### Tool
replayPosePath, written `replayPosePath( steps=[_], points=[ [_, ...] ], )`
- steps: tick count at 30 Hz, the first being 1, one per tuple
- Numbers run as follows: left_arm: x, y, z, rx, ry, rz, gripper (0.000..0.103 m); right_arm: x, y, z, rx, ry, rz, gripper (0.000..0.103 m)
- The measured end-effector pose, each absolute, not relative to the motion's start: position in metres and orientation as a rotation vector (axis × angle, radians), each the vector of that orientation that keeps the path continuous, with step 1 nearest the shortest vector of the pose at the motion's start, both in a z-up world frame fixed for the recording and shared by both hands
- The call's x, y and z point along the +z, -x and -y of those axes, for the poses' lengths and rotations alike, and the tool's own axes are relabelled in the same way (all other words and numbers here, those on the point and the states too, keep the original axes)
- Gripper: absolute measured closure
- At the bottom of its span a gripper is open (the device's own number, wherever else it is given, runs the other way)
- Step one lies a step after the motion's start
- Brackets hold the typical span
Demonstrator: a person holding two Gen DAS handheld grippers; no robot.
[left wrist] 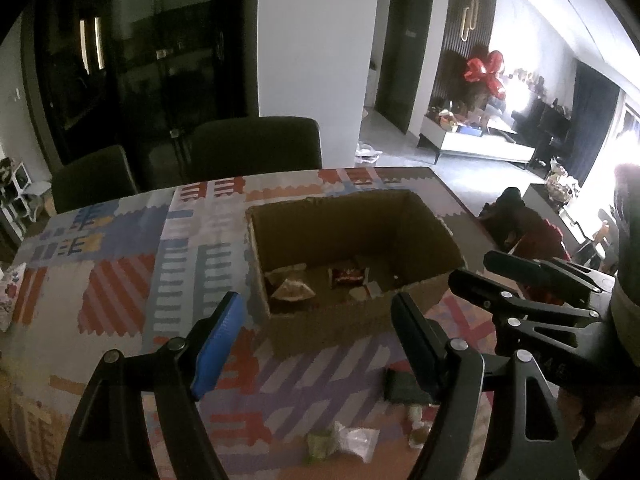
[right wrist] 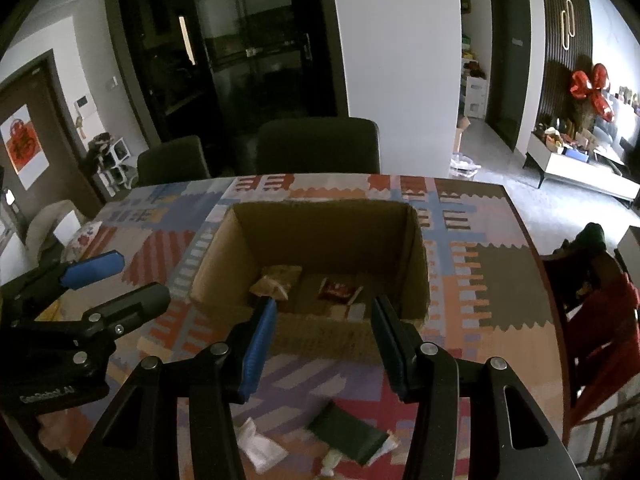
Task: Organize snacks
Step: 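Move both open tools back over the remaining snacks on the table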
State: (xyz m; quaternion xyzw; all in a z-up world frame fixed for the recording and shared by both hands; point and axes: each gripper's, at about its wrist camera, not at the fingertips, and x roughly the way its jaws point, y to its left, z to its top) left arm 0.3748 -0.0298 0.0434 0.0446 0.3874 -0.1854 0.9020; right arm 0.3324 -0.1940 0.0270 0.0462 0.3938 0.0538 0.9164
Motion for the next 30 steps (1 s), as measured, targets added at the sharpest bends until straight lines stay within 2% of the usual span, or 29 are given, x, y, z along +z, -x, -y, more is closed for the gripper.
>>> replayPosePath(
  steps=[7, 30],
  points=[
    [0.031, -0.351, 0.024, -0.404, -0.088, -0.822, 0.027, 0.013, -0.308, 0.185, 0.125, -0.095, -0.851, 0.053],
    [-0.061, -0.303, 0.019, -0.503, -0.194, -0.974, 0.027, -0.078, -0.252, 0.179, 0.054, -0.144, -1.066, 0.053]
  ],
)
